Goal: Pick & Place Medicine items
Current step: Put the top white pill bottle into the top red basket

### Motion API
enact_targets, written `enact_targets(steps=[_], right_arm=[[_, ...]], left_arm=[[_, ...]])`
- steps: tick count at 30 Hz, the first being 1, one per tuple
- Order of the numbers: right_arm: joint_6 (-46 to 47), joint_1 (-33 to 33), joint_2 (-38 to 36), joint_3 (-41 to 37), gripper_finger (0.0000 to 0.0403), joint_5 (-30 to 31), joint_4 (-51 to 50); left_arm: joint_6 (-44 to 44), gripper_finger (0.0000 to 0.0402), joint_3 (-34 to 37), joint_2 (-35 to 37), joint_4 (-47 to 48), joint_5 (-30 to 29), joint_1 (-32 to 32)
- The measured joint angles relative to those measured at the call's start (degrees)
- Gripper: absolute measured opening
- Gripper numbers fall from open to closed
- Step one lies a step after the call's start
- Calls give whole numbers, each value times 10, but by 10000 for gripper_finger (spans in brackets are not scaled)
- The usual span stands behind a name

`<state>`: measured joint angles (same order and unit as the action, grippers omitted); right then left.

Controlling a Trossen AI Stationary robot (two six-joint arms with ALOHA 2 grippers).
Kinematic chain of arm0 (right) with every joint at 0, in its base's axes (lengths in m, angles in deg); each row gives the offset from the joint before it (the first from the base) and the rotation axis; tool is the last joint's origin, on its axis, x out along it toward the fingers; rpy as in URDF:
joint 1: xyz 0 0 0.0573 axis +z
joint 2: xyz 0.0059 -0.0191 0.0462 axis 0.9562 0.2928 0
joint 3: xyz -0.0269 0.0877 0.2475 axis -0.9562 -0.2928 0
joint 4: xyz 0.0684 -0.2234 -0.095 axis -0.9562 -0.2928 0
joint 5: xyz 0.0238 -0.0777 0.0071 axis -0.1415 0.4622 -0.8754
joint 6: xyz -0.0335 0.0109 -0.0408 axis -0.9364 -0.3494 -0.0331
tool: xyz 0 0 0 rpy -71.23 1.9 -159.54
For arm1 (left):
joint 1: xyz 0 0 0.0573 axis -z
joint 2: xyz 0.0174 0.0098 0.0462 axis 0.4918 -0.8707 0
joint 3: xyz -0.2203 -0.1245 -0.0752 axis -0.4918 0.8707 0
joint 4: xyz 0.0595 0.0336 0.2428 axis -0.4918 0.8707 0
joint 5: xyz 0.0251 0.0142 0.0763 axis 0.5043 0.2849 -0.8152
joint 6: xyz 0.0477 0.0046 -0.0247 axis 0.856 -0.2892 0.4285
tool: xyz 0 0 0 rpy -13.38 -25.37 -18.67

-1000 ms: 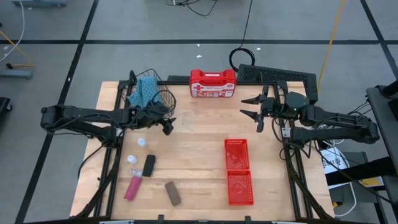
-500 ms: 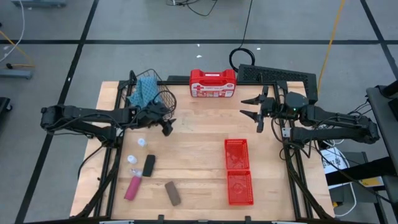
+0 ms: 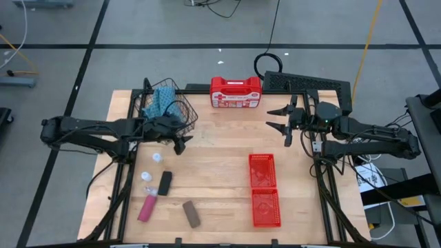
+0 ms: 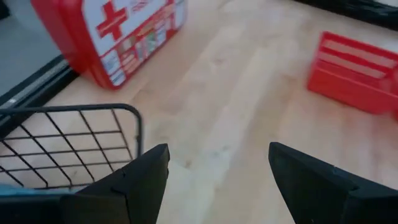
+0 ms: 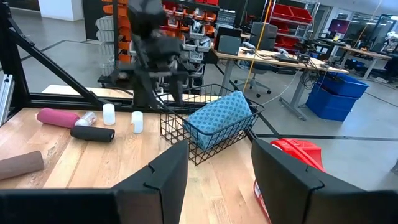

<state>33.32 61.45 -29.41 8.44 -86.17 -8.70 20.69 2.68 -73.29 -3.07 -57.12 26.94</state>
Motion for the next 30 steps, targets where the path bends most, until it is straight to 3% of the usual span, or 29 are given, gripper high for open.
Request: enact_targets(steps=[8, 14, 17, 21, 30], right_arm=[[-2, 0, 0, 0, 166, 0, 0], [-6, 0, 0, -5, 166, 0, 8], [-6, 0, 0, -14, 166, 0, 11], [-6, 0, 0, -33, 166, 0, 47], [-5, 0, 0, -48, 166, -1, 76]], left_arm=[[-241, 285, -82, 4, 288, 0, 152], [-489, 285, -83, -26, 427, 28, 257], [-570, 285, -83, -49, 483, -2, 287], [-624, 285, -83, -85, 536, -33, 300], [-642, 285, -70, -158, 540, -11, 299]])
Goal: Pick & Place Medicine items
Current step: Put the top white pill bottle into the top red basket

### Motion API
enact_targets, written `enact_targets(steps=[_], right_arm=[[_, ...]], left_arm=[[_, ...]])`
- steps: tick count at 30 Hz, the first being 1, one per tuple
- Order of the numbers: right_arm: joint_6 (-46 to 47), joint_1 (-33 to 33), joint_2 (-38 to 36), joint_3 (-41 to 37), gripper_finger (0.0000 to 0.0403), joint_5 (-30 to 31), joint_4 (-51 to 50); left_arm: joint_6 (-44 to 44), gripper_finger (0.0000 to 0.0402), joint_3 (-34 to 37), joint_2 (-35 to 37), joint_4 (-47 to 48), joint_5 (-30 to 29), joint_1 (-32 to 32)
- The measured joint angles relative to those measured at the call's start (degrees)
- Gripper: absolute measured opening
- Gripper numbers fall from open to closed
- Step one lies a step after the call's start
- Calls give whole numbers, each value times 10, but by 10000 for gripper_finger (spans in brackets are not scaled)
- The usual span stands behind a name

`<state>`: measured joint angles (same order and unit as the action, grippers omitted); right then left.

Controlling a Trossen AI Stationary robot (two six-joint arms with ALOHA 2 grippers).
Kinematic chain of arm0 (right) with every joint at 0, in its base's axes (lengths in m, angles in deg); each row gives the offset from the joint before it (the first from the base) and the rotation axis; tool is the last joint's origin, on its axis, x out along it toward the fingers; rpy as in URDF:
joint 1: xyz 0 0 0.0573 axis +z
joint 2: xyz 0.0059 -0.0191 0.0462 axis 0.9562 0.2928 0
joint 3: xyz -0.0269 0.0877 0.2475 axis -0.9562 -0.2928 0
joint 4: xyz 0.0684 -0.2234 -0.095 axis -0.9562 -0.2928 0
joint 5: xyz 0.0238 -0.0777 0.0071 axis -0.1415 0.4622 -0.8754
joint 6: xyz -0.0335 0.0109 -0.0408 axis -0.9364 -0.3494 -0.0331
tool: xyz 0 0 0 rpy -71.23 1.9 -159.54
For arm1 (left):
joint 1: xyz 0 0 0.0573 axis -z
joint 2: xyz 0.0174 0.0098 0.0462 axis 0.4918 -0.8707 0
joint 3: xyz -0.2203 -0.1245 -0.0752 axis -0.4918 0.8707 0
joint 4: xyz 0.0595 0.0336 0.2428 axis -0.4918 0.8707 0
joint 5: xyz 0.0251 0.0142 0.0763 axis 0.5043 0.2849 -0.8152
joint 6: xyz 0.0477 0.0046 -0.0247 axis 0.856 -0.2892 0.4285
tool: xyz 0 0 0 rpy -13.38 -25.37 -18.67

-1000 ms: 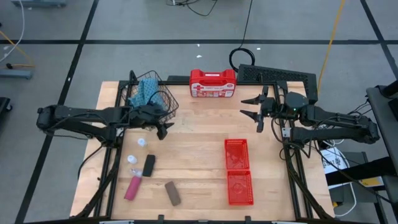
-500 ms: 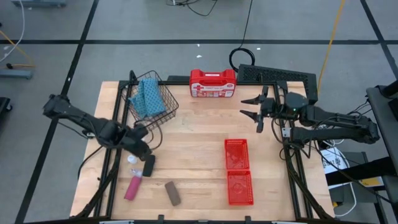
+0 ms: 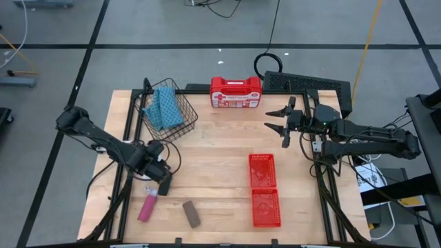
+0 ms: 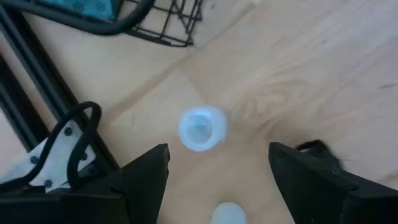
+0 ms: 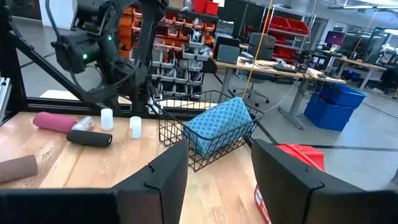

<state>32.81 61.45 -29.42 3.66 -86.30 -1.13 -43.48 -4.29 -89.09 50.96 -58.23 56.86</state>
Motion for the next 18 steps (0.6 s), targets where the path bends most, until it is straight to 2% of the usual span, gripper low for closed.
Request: enact_targets(steps=[11, 18], right_arm=[[-1, 0, 0, 0, 166, 0, 0], [-1, 0, 0, 0, 166, 0, 0]], left_arm=[[-13, 285, 77, 13, -72, 4, -6], [-13, 285, 75, 15, -74, -7, -20]])
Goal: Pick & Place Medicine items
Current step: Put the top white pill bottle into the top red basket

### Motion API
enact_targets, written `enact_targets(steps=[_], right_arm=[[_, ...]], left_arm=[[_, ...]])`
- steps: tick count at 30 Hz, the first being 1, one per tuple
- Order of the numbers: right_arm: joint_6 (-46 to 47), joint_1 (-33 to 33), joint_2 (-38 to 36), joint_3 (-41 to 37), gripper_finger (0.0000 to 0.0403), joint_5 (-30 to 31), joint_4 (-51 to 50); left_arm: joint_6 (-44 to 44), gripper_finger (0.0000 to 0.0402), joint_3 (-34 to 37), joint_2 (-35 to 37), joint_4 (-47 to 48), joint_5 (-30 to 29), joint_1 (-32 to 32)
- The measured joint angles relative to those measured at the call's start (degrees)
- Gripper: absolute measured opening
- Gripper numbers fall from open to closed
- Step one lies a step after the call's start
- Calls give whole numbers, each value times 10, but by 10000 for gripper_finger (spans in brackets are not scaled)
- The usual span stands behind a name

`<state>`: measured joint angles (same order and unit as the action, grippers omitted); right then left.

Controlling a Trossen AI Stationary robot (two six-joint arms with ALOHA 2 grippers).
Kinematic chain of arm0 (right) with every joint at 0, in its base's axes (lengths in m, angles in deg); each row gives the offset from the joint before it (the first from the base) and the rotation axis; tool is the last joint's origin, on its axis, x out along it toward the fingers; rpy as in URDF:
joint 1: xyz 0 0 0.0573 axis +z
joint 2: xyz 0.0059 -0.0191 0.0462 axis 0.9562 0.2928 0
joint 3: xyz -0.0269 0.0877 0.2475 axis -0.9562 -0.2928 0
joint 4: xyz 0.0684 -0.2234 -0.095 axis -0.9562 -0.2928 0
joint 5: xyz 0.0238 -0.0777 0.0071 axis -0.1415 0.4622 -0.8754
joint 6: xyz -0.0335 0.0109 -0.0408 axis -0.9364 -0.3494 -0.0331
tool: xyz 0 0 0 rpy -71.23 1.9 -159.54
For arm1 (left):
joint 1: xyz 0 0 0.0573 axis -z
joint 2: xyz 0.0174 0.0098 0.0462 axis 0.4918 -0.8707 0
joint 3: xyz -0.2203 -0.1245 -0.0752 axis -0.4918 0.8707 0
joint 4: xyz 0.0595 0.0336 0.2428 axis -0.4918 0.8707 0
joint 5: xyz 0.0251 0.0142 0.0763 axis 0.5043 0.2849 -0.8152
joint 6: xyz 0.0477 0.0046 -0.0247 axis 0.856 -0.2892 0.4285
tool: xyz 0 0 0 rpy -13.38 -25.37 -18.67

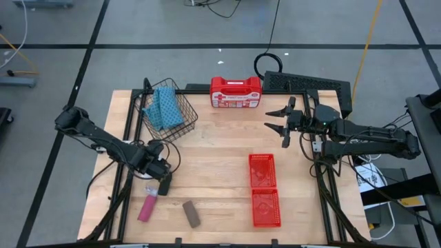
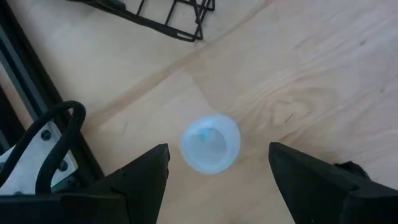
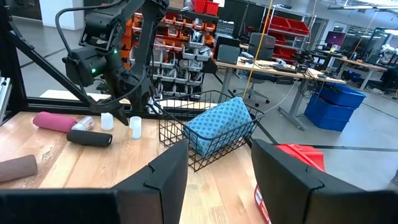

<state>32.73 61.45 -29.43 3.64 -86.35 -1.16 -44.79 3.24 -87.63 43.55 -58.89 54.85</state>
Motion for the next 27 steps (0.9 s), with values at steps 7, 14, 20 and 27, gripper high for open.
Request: enact_targets(steps=[7, 14, 20, 27], right_arm=[[4, 0, 0, 0, 166, 0, 0], [3, 0, 0, 0, 166, 0, 0], [2, 0, 0, 0, 166, 0, 0], [0, 0, 0, 0, 166, 0, 0]], left_arm=[[16, 284, 10, 0, -54, 16, -25], [20, 284, 42, -5, -93, 42, -58], [67, 284, 45, -5, -136, 40, -66], [114, 284, 45, -5, -196, 40, -74]])
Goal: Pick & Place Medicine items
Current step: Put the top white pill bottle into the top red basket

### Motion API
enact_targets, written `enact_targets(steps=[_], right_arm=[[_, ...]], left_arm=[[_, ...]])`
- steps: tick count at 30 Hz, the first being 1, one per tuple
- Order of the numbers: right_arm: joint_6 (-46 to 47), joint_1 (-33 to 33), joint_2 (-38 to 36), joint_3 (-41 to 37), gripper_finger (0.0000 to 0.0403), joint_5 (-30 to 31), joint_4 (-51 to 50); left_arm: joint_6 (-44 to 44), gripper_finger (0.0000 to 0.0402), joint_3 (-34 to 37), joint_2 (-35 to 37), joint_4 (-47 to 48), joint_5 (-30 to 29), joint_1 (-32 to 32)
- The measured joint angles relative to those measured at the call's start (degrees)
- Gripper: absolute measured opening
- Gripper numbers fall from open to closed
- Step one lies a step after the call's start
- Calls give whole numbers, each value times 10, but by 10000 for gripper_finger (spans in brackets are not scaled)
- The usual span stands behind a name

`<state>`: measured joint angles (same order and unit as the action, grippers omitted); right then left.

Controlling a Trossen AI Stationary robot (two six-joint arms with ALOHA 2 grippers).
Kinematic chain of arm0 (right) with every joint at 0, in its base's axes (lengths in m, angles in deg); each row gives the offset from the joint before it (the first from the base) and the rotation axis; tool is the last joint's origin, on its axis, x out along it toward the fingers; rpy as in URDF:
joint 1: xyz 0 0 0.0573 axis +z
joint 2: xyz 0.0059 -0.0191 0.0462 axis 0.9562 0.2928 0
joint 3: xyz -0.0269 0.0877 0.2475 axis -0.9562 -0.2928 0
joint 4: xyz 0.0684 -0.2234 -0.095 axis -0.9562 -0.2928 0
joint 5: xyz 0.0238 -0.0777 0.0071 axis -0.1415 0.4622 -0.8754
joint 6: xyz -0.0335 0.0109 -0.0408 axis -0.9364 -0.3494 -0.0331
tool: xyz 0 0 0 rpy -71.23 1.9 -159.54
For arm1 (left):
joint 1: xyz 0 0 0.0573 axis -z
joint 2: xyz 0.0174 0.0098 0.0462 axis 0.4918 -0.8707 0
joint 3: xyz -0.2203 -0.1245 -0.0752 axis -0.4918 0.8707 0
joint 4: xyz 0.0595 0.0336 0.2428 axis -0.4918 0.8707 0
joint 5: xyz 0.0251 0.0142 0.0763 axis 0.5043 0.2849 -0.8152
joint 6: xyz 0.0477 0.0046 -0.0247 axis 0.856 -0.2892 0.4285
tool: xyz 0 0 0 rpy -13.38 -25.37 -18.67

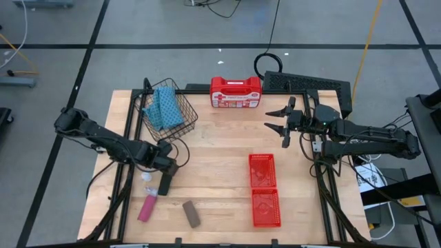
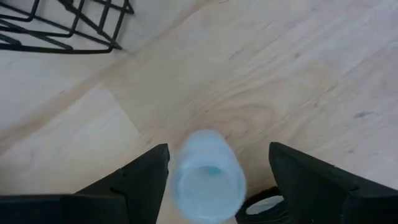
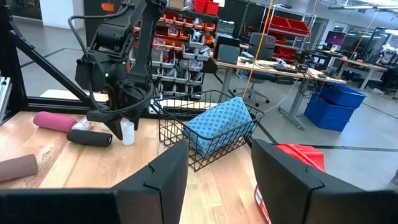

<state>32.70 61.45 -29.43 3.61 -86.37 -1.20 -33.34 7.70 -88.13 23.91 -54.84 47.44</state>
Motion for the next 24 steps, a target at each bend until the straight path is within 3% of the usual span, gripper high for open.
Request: enact_targets(steps=[10, 19, 24], right_arm=[[0, 0, 0, 0, 166, 0, 0], [0, 0, 0, 0, 166, 0, 0], [0, 0, 0, 0, 166, 0, 0]], left_arm=[[1, 275, 0, 0, 4, 17, 0], [5, 146, 0, 0, 2, 16, 0], [40, 139, 0, 0, -45, 16, 0]])
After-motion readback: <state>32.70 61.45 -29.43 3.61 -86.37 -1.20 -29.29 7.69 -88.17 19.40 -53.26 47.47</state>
